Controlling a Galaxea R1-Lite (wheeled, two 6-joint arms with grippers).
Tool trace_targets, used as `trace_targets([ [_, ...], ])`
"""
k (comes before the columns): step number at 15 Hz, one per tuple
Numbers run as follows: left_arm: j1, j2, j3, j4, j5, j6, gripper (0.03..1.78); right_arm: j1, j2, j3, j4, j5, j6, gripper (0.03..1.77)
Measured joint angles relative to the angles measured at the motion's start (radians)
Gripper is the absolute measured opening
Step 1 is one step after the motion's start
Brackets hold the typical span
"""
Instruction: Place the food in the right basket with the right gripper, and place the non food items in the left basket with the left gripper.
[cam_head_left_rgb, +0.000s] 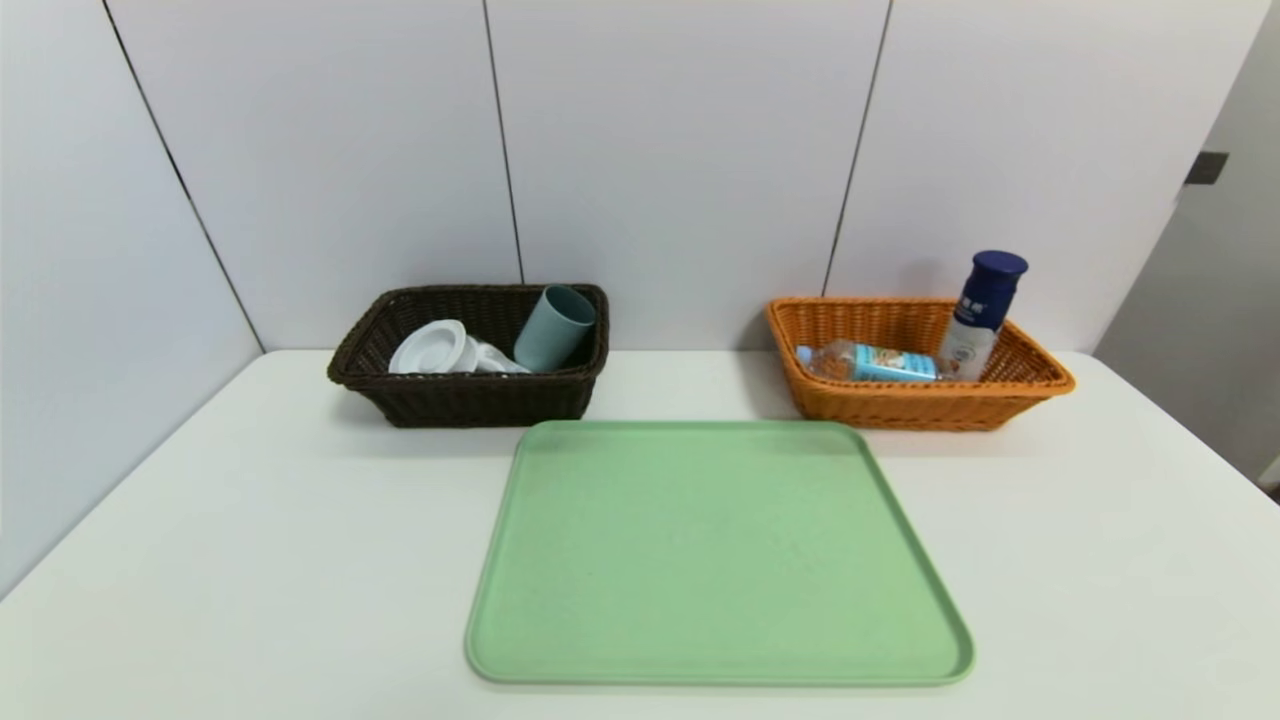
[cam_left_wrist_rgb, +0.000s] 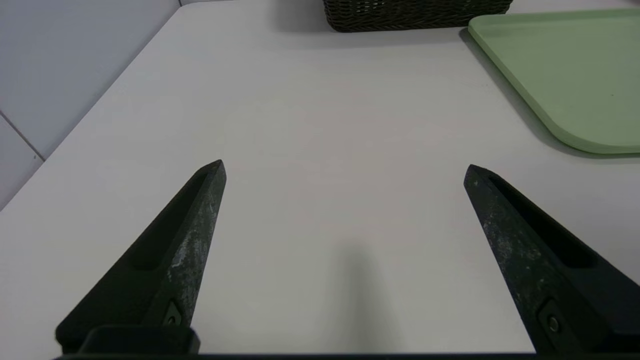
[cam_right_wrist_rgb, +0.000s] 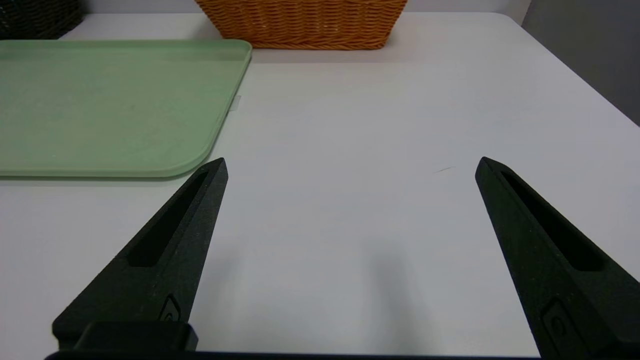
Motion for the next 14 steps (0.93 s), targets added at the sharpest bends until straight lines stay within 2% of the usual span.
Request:
trace_targets([
  [14,0.000,0.000,0.006,-0.017,0.009,-0.020,1.69,-0.001,0.000,0.000,0.000,0.000,0.000,1.71],
])
